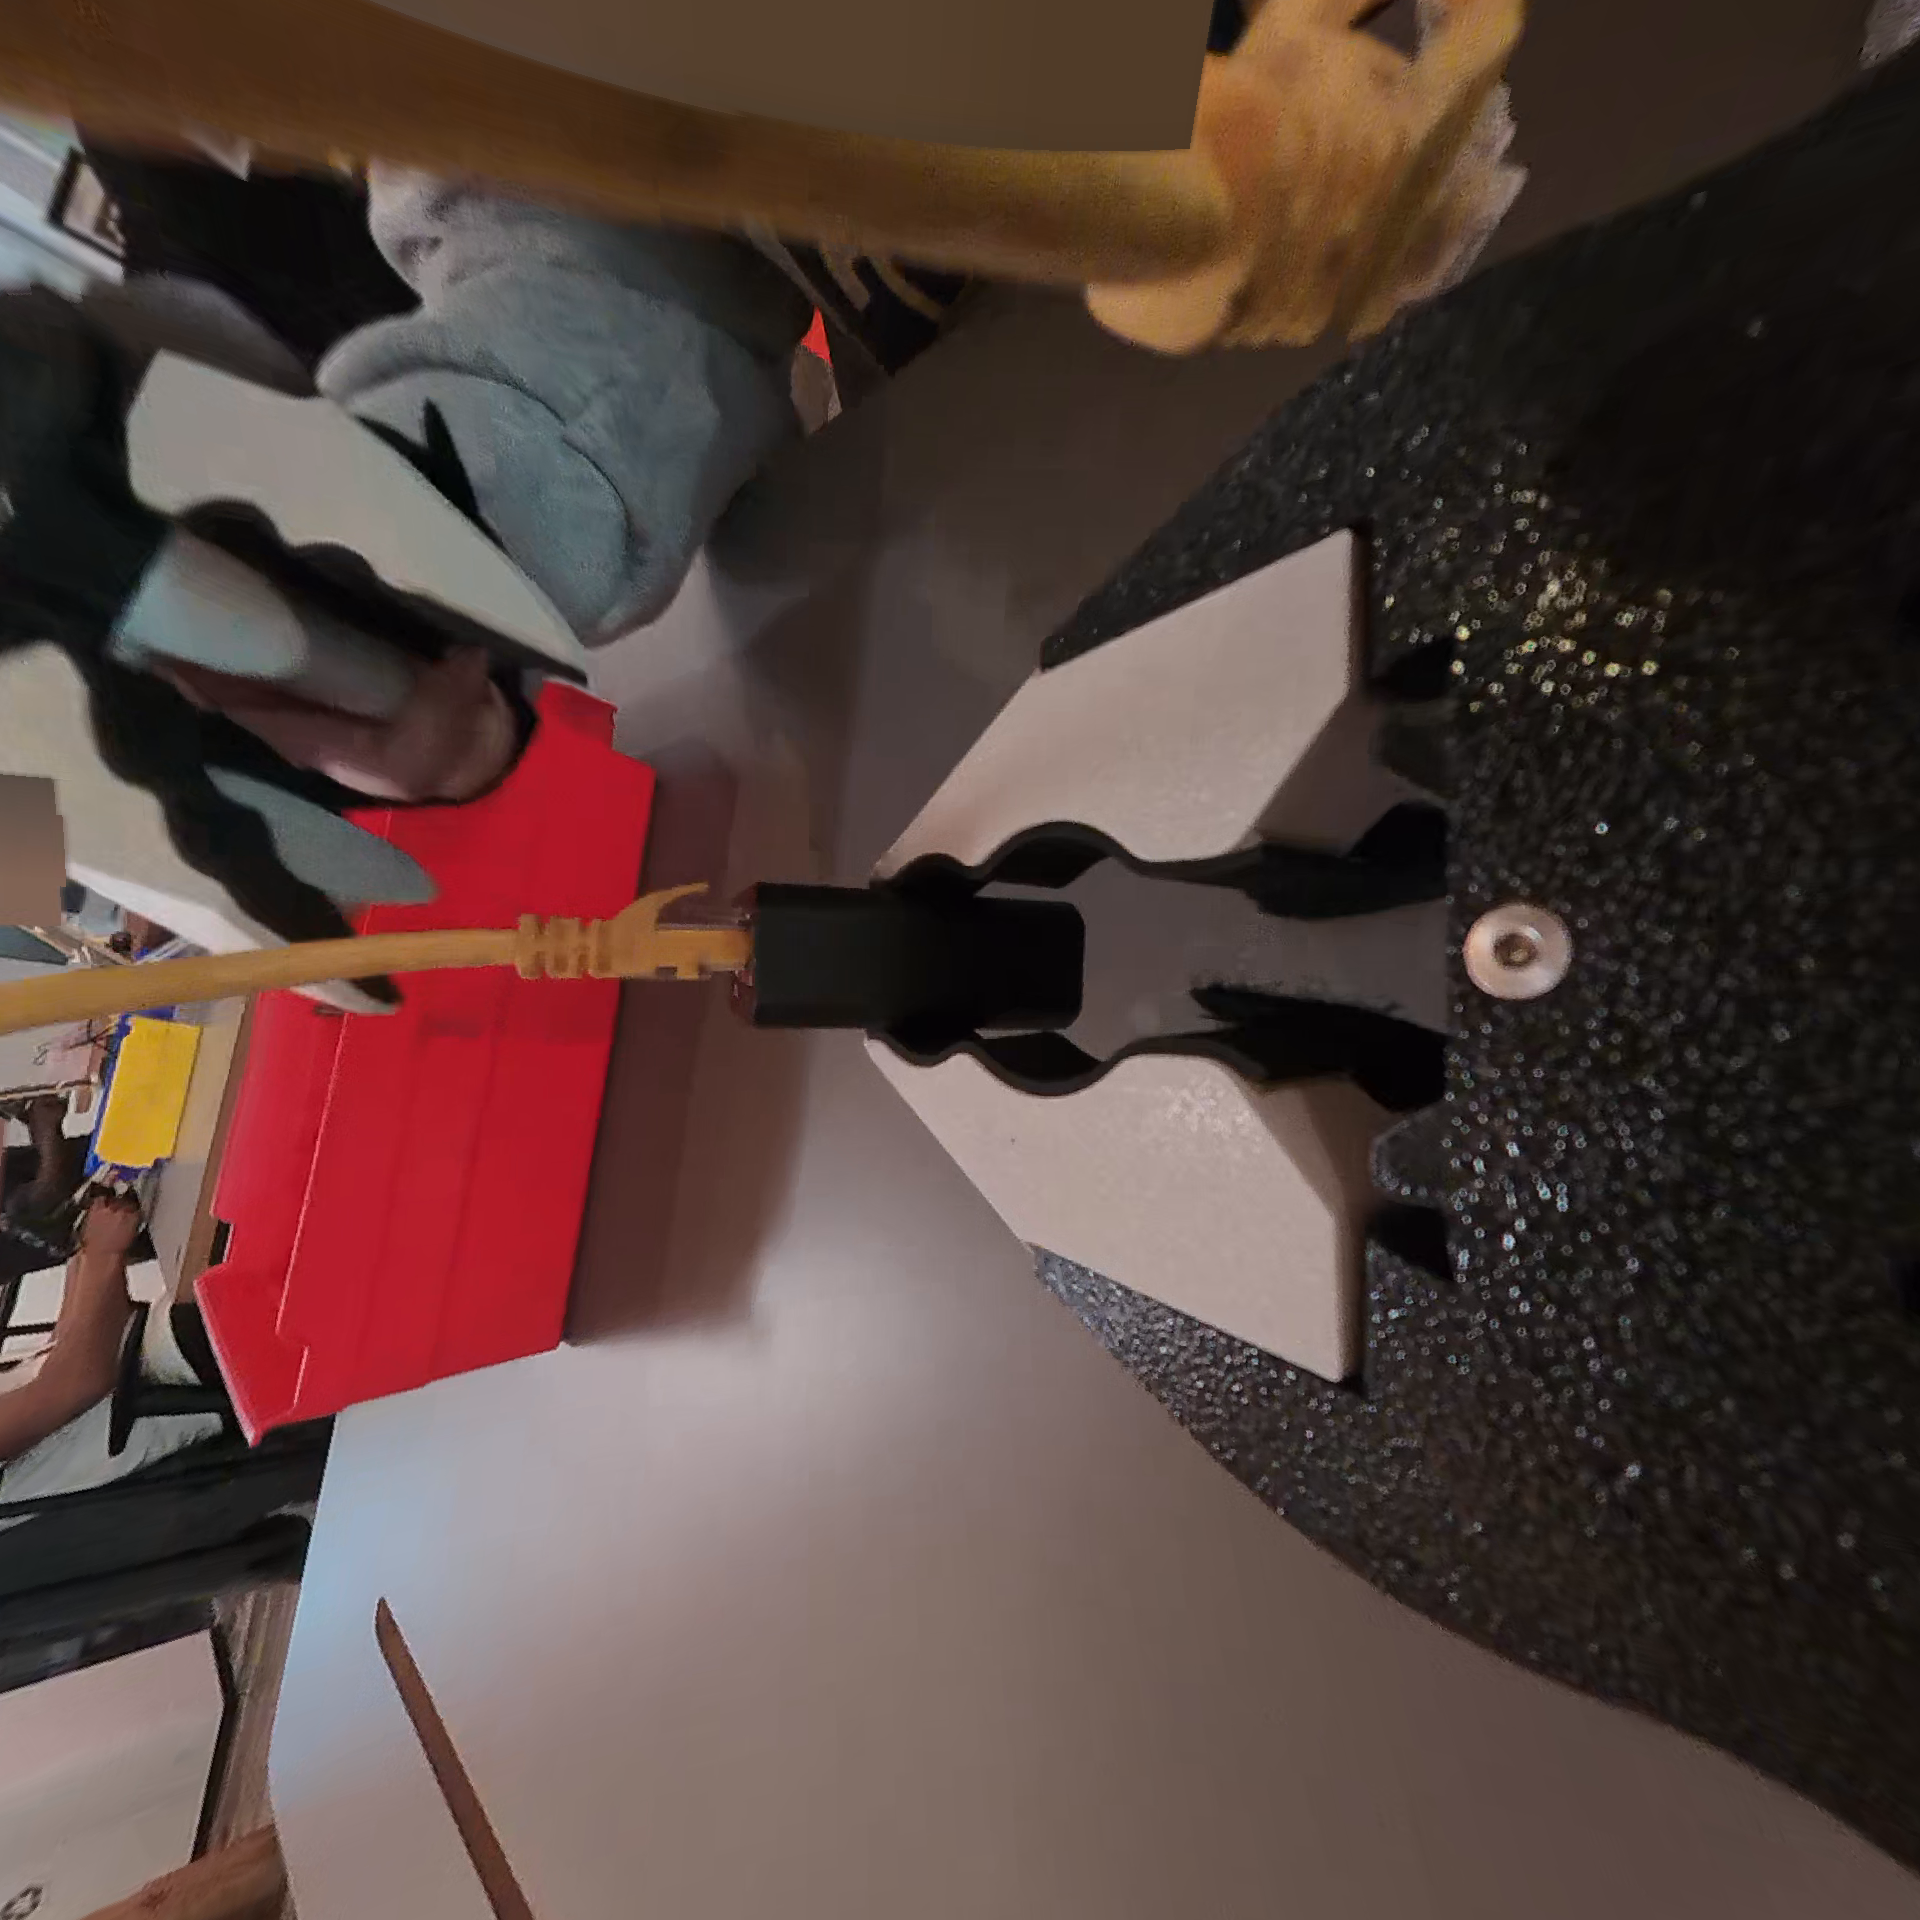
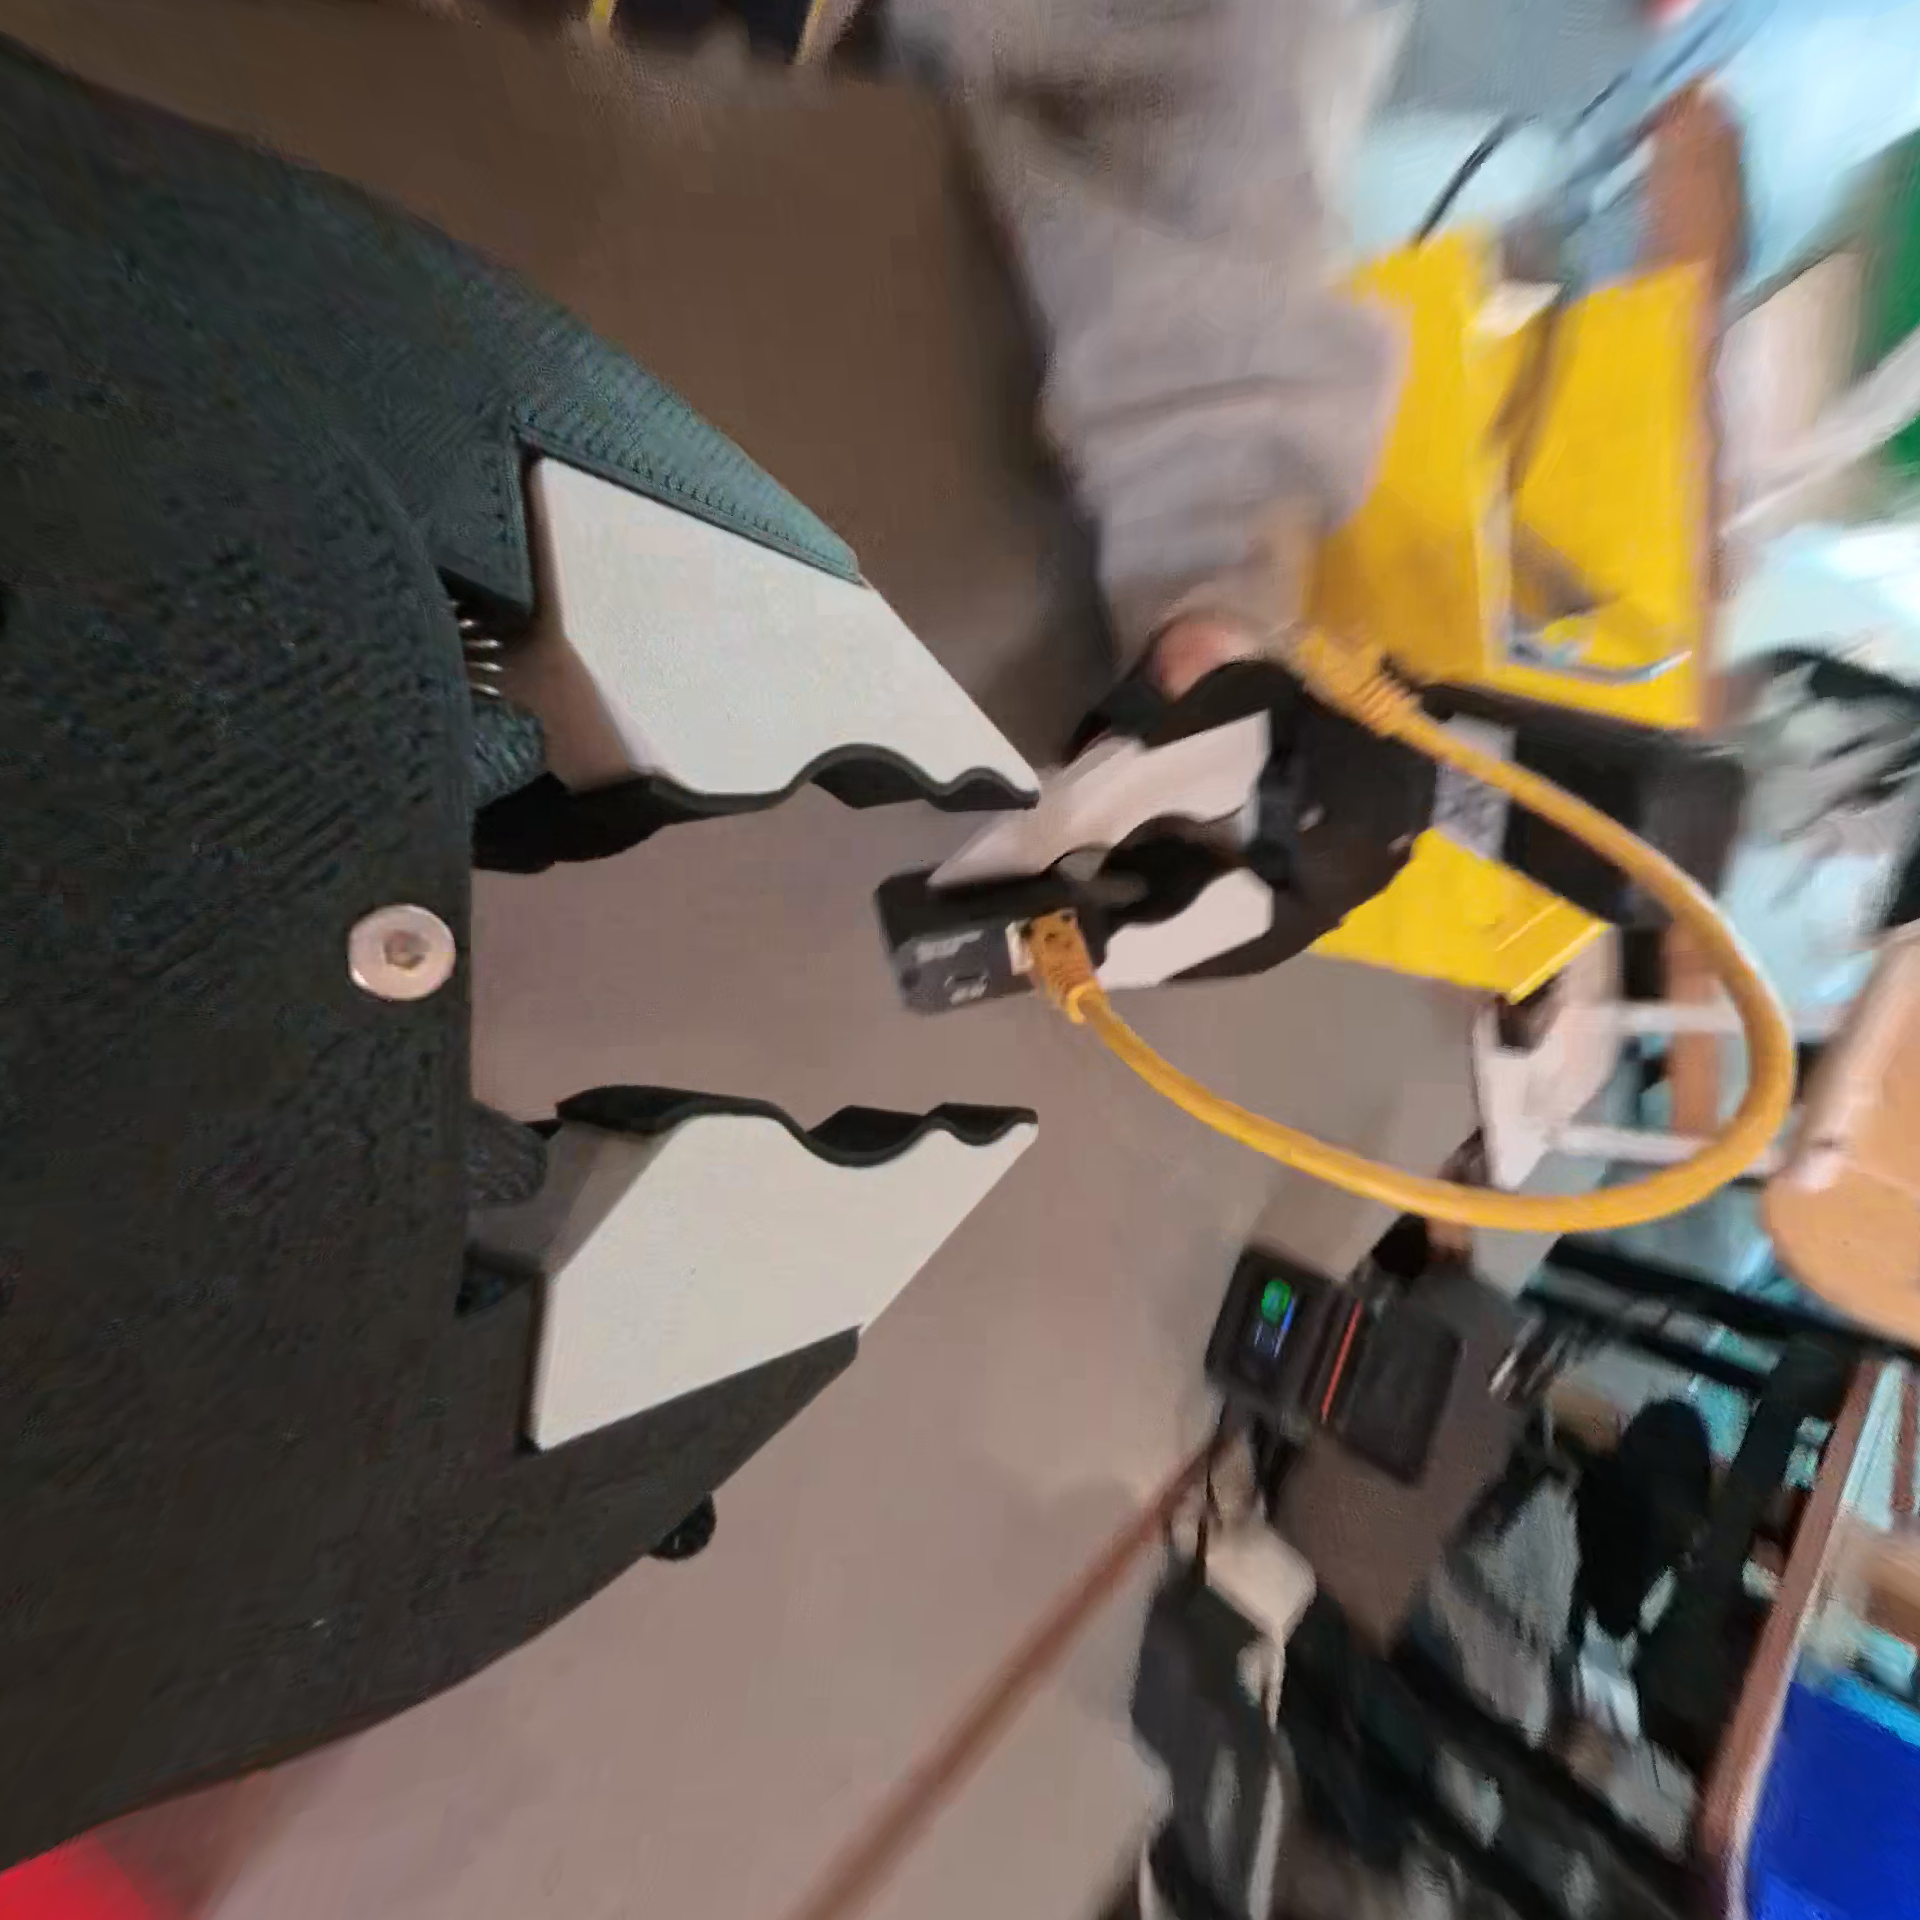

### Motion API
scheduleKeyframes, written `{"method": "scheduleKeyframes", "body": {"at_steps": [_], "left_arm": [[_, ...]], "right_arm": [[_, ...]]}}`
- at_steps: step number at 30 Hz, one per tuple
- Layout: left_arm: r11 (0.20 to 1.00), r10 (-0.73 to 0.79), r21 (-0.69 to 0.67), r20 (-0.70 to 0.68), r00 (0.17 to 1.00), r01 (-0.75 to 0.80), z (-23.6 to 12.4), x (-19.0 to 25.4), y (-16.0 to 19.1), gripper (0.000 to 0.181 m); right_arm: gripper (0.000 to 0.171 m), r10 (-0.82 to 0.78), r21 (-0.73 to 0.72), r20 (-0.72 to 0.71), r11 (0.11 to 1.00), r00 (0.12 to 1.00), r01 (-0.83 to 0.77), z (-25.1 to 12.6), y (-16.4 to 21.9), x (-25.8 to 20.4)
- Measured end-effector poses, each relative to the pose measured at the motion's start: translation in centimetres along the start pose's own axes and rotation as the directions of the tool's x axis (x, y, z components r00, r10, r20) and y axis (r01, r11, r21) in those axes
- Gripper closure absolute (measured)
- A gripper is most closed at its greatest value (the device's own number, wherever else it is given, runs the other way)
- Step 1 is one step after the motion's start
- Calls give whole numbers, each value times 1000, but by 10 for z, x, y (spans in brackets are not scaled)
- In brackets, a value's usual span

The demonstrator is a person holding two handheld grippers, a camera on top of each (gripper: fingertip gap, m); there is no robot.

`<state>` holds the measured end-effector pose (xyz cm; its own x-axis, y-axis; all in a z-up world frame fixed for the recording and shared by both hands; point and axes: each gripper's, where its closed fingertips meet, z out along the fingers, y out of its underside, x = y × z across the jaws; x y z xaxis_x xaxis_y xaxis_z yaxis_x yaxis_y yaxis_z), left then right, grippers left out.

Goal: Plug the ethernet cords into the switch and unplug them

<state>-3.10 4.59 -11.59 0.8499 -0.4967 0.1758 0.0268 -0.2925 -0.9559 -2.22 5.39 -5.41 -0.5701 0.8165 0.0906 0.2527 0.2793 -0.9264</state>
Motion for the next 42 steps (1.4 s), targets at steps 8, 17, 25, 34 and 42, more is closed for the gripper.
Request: {"method": "scheduleKeyframes", "body": {"at_steps": [8,17,25,34,42], "left_arm": [[996,69,-51,-59,996,-72,9,15,7,159],[992,107,-59,-24,994,-108,12,13,8,159],[993,114,-23,-1,993,-114,13,13,2,160],[996,54,76,18,998,-55,9,7,-14,159],[938,-219,253,-97,971,237,-12,2,-37,159]], "right_arm": [[163,171,230,226,947,959,-224,18,-3,-10],[168,134,293,220,936,966,-196,16,-1,-9],[168,141,421,203,881,969,-217,15,-7,-10],[128,81,520,156,840,984,-152,5,-20,-8],[88,-384,295,-305,832,871,470,1,3,-1]]}}
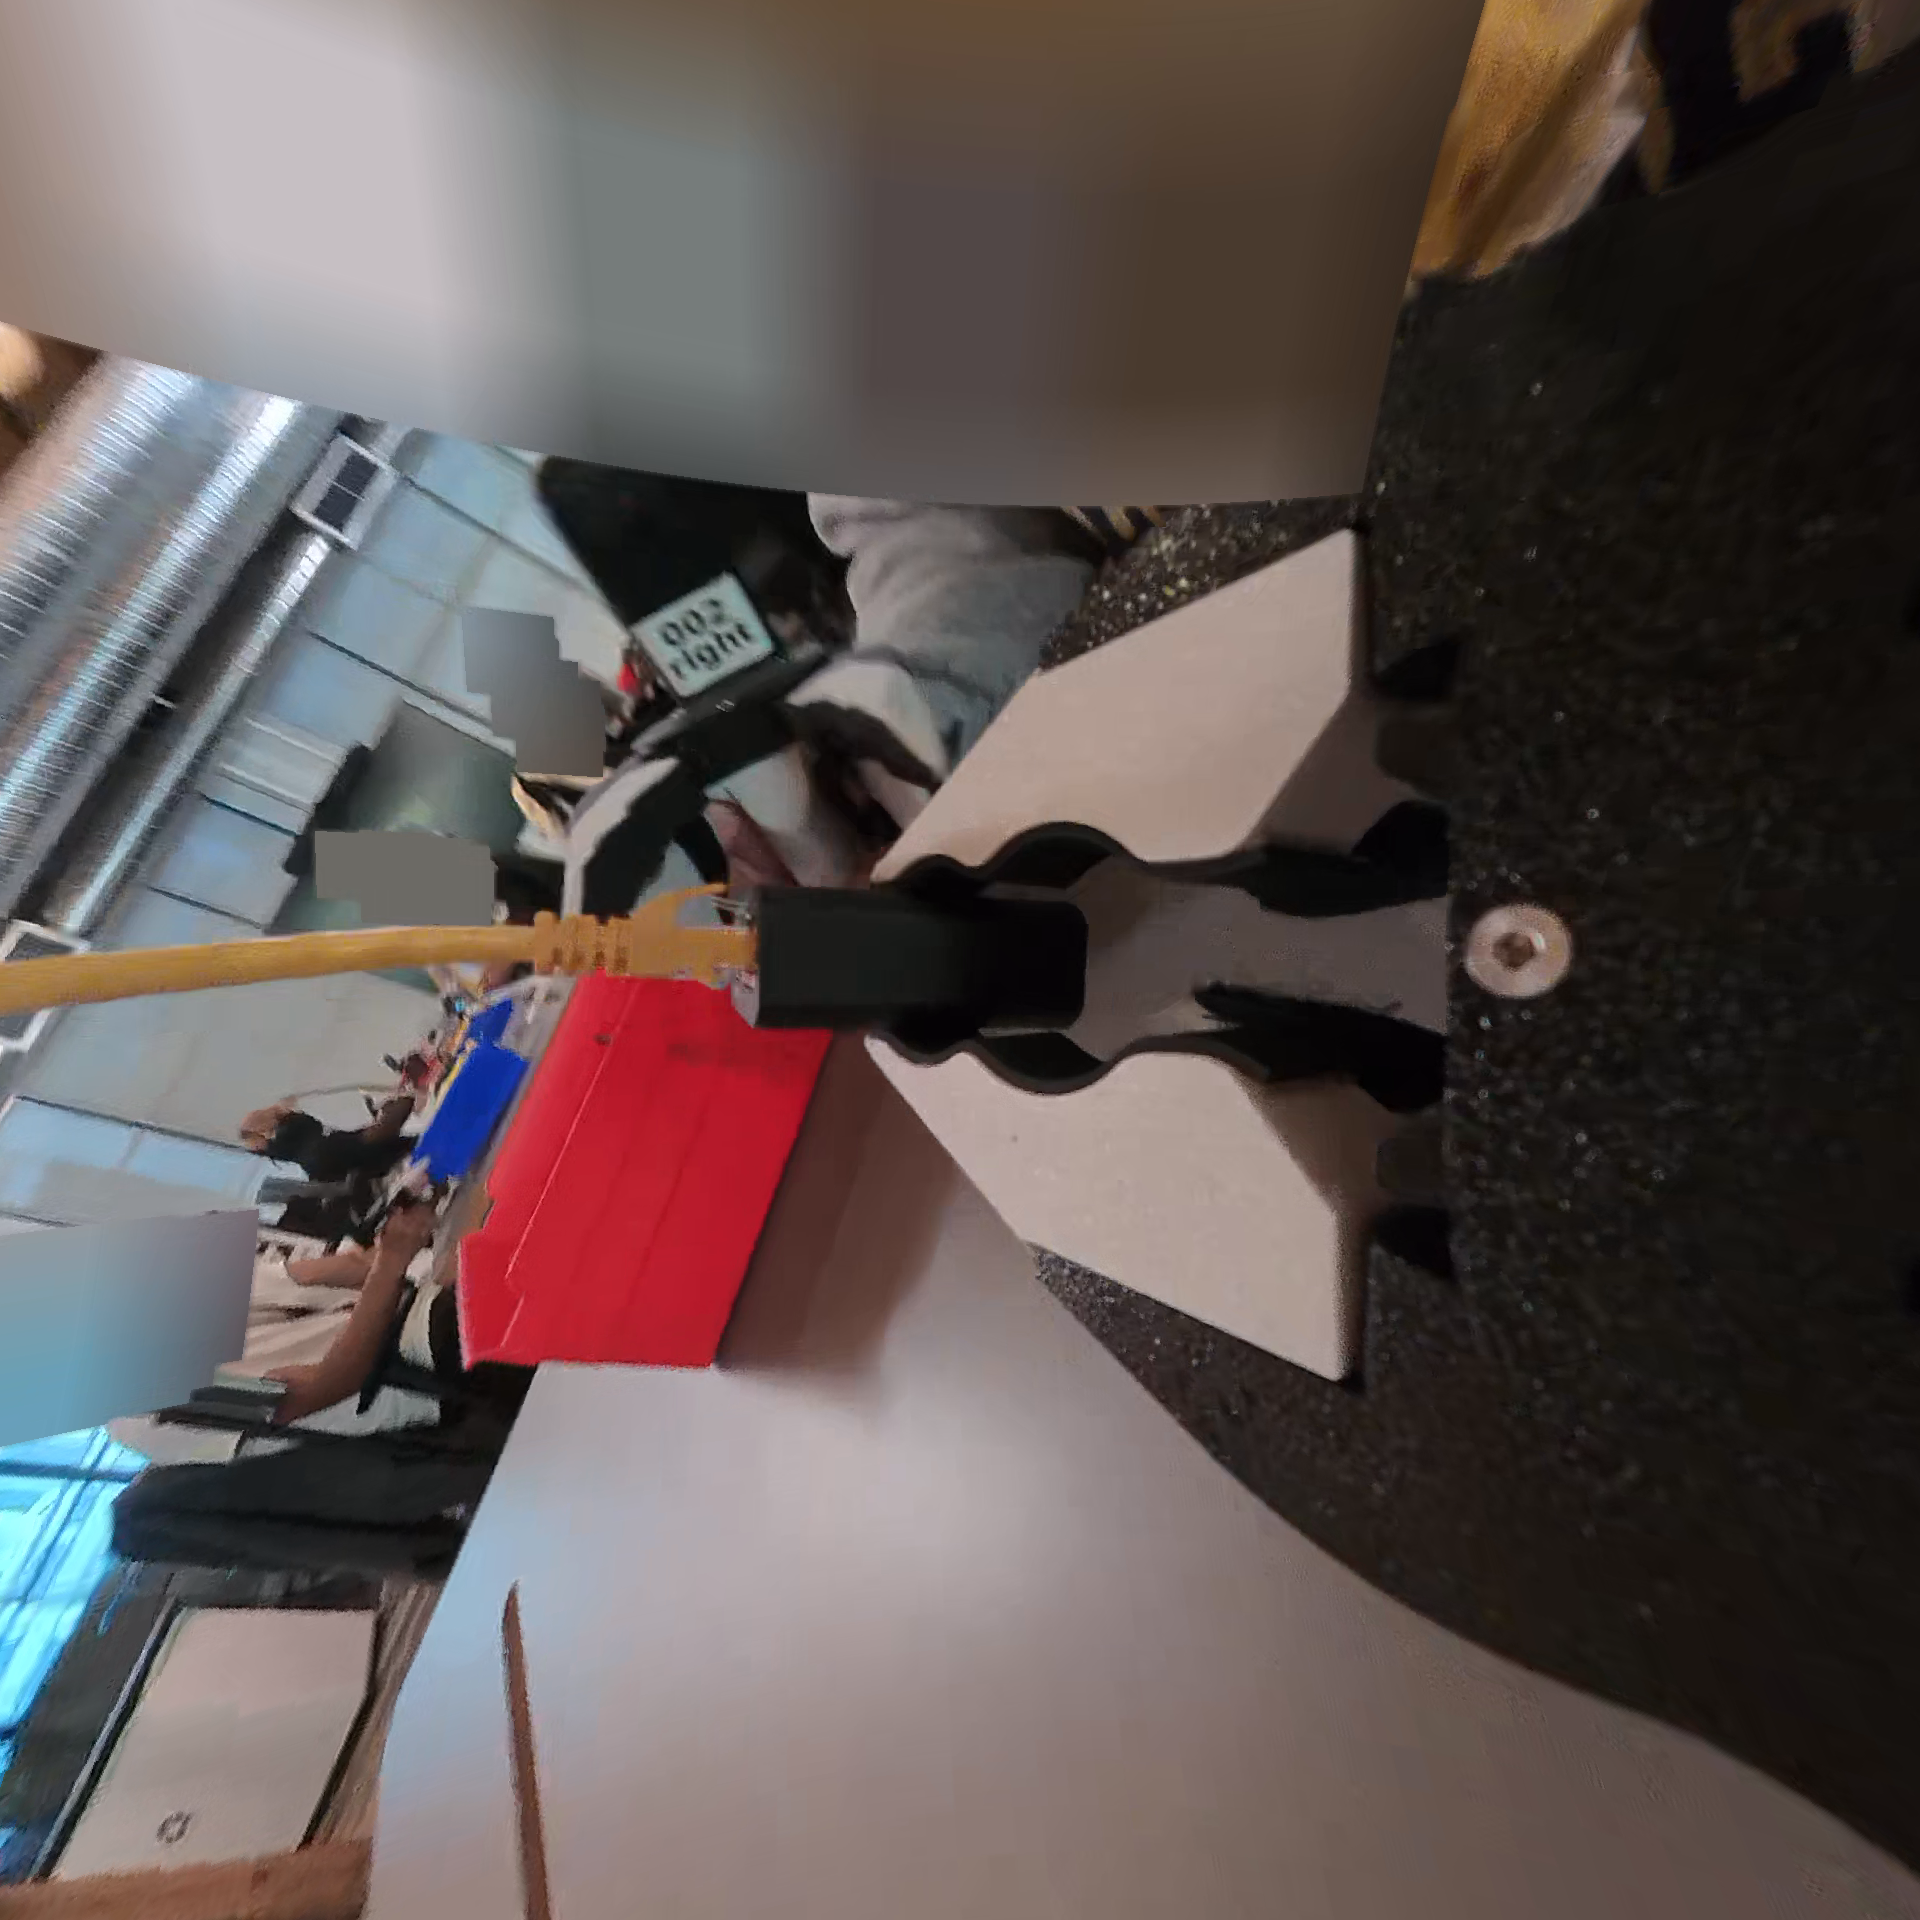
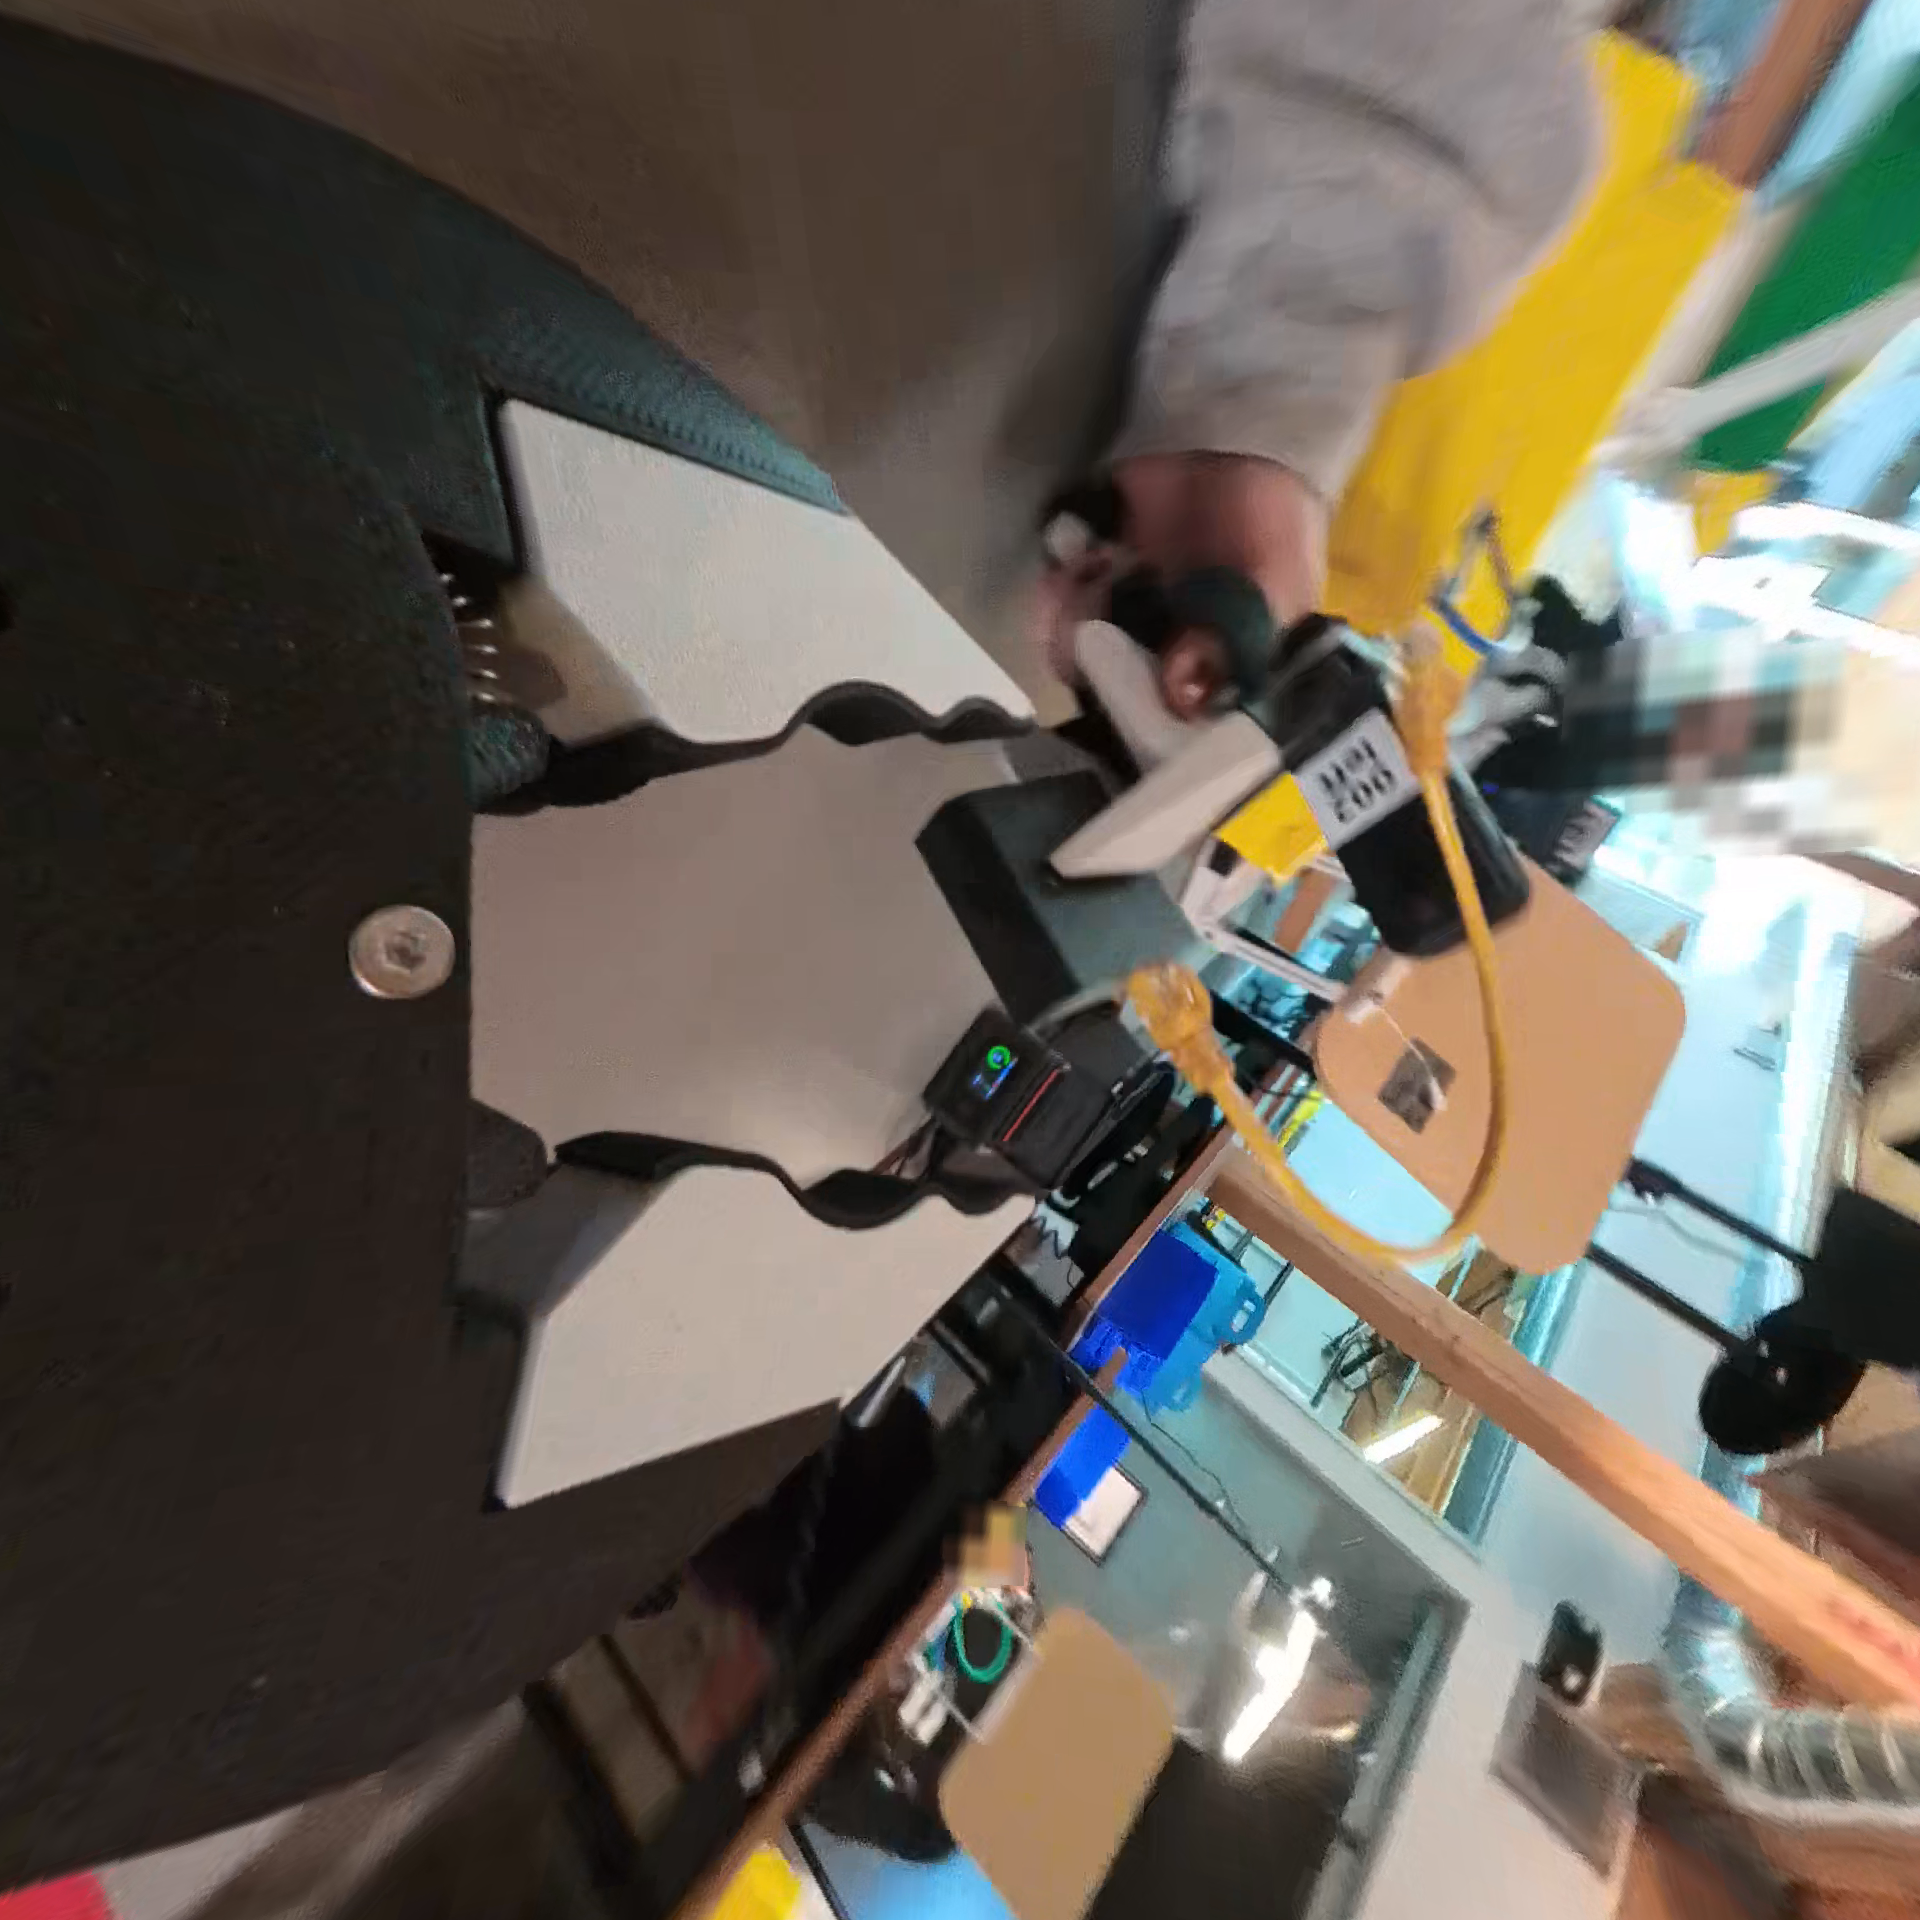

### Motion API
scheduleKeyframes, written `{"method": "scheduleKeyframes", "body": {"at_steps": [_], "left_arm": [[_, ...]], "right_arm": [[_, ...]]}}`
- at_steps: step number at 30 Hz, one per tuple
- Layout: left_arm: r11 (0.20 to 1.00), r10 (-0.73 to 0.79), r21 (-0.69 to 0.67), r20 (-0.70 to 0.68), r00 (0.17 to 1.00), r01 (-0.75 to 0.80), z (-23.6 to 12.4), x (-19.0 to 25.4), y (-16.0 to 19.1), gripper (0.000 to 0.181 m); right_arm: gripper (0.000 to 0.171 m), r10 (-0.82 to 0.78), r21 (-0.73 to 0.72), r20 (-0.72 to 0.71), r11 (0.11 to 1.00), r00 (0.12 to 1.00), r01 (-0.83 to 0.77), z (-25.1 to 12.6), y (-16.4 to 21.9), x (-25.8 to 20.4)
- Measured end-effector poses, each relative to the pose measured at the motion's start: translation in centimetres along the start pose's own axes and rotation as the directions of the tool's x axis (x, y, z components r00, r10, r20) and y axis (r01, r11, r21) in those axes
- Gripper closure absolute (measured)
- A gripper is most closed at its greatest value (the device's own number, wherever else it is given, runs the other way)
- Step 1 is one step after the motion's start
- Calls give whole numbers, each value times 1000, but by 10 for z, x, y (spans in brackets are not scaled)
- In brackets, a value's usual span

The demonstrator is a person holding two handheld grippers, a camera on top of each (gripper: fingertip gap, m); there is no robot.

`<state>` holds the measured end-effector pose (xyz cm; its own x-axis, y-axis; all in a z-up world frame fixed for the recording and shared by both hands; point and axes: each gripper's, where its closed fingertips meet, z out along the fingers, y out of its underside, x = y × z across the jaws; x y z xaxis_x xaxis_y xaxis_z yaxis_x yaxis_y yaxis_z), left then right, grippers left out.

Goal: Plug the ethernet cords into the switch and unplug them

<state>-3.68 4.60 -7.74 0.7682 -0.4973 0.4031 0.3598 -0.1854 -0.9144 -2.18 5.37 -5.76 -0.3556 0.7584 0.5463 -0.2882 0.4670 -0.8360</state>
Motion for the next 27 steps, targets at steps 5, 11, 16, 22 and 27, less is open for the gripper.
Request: {"method": "scheduleKeyframes", "body": {"at_steps": [5,11,16,22,27], "left_arm": [[978,-206,-52,-178,962,200,8,21,7,160],[943,-331,-128,-304,893,306,14,39,16,159],[925,-378,-164,-289,880,343,14,35,23,159],[900,-432,-173,-245,868,399,15,26,26,159],[924,-381,-124,-208,901,362,17,21,22,154]], "right_arm": [[82,-237,-68,59,968,970,241,7,8,-26],[113,-325,-45,81,943,942,329,3,5,-33],[108,-320,-14,115,946,941,323,1,0,-40],[114,-236,-100,152,962,960,253,4,8,-38],[114,94,-129,172,989,981,-72,5,12,-27]]}}
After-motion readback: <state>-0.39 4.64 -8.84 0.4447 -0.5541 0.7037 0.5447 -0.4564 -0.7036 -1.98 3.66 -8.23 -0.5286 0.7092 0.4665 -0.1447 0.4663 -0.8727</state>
